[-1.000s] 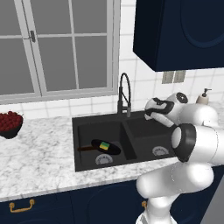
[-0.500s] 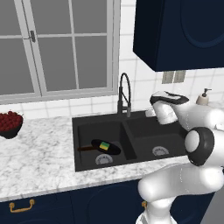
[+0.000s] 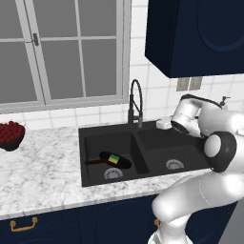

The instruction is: Pick the pan and sponge and place them into the sink. Then turn on the water.

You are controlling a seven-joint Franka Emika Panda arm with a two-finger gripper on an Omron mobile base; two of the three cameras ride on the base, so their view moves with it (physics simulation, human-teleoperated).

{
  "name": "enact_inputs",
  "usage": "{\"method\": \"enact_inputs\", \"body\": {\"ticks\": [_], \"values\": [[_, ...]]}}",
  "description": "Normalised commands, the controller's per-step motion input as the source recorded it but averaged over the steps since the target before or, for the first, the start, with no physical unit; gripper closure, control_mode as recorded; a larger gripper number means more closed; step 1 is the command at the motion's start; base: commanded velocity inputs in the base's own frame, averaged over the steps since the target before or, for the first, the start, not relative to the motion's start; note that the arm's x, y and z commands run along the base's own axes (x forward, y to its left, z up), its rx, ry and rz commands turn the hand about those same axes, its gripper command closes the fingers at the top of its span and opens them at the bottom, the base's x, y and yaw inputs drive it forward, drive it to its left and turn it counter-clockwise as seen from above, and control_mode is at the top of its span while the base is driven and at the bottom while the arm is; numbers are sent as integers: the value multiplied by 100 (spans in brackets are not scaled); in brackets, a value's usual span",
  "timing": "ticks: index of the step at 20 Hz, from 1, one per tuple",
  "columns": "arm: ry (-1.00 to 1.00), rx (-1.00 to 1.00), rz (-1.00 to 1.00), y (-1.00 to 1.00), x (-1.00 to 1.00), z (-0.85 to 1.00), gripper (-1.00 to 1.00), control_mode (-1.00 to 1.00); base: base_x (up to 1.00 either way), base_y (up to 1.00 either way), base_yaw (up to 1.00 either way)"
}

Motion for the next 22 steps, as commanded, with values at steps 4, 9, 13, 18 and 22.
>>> {"method": "enact_inputs", "body": {"ticks": [4, 9, 13, 18, 22], "values": [[-14, 7, 2, 0, 18, 0, -100, -100, 0, 0, 0], [-6, 5, 6, -2, 24, 0, -100, -100, 0, 0, 0], [0, 4, 8, -10, 11, 0, -100, -100, 0, 0, 0], [0, 3, 4, -24, 11, 0, -100, -100, 0, 0, 0], [0, 2, 2, -15, 38, 0, -100, -100, 0, 0, 0]]}}
